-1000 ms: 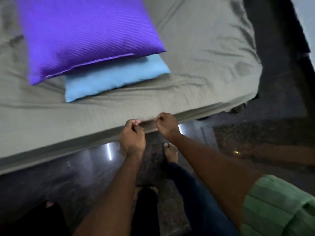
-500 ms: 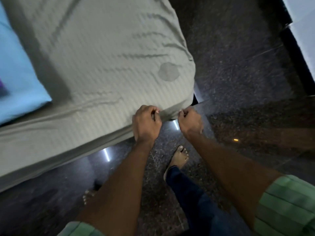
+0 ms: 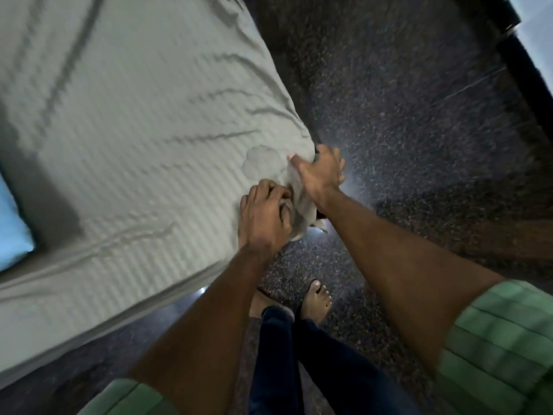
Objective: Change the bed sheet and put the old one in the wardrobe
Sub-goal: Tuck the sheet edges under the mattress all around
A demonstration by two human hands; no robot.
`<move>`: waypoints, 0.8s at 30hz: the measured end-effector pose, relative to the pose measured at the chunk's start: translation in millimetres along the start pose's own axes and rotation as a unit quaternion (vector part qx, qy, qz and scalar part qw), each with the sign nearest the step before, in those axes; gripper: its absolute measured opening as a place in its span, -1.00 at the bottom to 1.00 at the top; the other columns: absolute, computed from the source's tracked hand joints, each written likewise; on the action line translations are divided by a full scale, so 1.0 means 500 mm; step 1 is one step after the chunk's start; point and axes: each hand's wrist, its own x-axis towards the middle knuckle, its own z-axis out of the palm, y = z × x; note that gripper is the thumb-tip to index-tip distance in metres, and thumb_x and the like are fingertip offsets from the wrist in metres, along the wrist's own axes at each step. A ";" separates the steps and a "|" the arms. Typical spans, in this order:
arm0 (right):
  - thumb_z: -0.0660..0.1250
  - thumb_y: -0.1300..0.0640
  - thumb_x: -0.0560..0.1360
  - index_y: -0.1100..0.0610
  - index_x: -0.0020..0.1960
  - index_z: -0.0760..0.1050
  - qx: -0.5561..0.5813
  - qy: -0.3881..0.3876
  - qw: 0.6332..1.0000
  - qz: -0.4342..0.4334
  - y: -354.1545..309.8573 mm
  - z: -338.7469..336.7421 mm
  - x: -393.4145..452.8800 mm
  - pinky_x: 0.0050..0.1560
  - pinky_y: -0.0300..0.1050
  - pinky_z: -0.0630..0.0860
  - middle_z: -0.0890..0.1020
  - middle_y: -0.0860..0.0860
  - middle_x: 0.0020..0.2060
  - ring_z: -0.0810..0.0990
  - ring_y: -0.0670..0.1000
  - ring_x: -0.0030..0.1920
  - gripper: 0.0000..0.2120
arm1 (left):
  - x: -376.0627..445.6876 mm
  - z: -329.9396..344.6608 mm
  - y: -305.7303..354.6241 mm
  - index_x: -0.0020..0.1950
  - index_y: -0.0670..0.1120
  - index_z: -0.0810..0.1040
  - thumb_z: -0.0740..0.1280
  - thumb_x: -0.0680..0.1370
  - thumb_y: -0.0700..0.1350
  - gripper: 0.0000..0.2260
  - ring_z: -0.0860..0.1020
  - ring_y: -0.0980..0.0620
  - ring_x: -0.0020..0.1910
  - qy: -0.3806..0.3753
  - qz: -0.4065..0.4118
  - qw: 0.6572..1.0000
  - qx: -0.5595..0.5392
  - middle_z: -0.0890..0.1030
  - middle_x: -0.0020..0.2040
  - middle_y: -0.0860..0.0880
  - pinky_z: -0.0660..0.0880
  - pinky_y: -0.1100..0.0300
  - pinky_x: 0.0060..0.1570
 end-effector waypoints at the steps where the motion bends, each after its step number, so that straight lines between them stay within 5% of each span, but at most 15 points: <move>1: 0.41 -0.19 0.45 0.04 0.06 0.56 0.040 0.009 0.999 -0.012 -0.011 -0.008 0.019 0.39 0.17 0.32 0.53 0.04 0.19 0.43 0.14 0.30 -0.65 | 0.009 -0.002 0.005 0.16 0.06 0.58 0.33 0.49 -0.10 -0.75 0.49 -0.06 0.14 0.007 0.002 1.000 -0.017 0.50 0.15 0.00 0.45 -0.03 0.14; 4: 0.31 -0.01 0.53 0.20 -0.12 0.46 0.109 0.011 0.989 -0.104 -0.037 -0.012 0.063 0.03 0.06 0.55 0.57 0.09 -0.16 0.50 -0.04 -0.14 -0.74 | 0.069 -0.005 -0.001 0.14 0.04 0.59 0.30 0.51 -0.12 -0.77 0.52 -0.07 0.11 0.057 -0.022 0.996 -0.069 0.53 0.12 0.00 0.47 -0.05 0.12; 7: 0.18 0.15 0.67 0.15 -0.13 0.33 0.165 0.019 0.981 -0.099 -0.016 -0.003 0.045 -0.19 -0.11 0.37 0.41 -0.03 -0.24 0.33 -0.15 -0.27 -0.80 | 0.056 0.009 -0.003 0.13 0.03 0.61 0.28 0.56 -0.12 -0.81 0.52 -0.05 0.08 0.071 -0.013 0.995 -0.075 0.54 0.12 0.01 0.46 -0.02 0.09; 15: 0.12 0.12 0.70 0.01 -0.20 0.35 0.327 0.041 0.944 -0.014 0.008 0.026 0.046 -0.16 -0.09 0.40 0.42 -0.07 -0.26 0.38 -0.12 -0.21 -0.71 | 0.074 0.032 0.000 0.14 -0.01 0.61 0.25 0.64 -0.12 -0.84 0.53 -0.05 0.03 0.113 -0.024 0.990 -0.077 0.56 0.10 0.00 0.47 -0.05 0.07; 18: 0.12 -0.01 0.69 -0.02 -0.14 0.40 0.263 -0.022 0.964 -0.013 0.010 0.020 0.053 -0.04 -0.01 0.50 0.51 -0.16 -0.24 0.45 -0.12 -0.18 -0.75 | 0.072 0.033 0.007 0.13 -0.02 0.59 0.23 0.65 -0.09 -0.84 0.53 -0.06 0.03 0.110 -0.031 0.991 -0.069 0.56 0.09 -0.01 0.47 -0.07 0.05; 21: 0.20 -0.30 0.58 -0.09 0.00 0.43 0.207 -0.116 0.971 -0.008 -0.003 0.005 0.077 0.30 0.24 0.48 0.59 -0.16 -0.11 0.56 -0.04 0.01 -0.71 | 0.091 0.029 0.030 0.12 -0.03 0.56 0.20 0.64 -0.06 -0.83 0.52 -0.09 0.04 0.103 -0.050 0.993 -0.036 0.54 0.08 -0.04 0.45 -0.12 0.04; 24: 0.43 -0.30 0.40 -0.04 -0.06 0.49 0.130 -0.152 0.978 -0.057 -0.004 -0.031 0.114 0.19 0.25 0.54 0.65 -0.13 -0.16 0.64 -0.02 -0.03 -0.64 | 0.119 0.024 0.057 0.18 -0.02 0.55 0.22 0.58 -0.07 -0.79 0.50 -0.10 0.12 0.099 -0.060 0.993 -0.003 0.52 0.15 -0.04 0.45 -0.09 0.12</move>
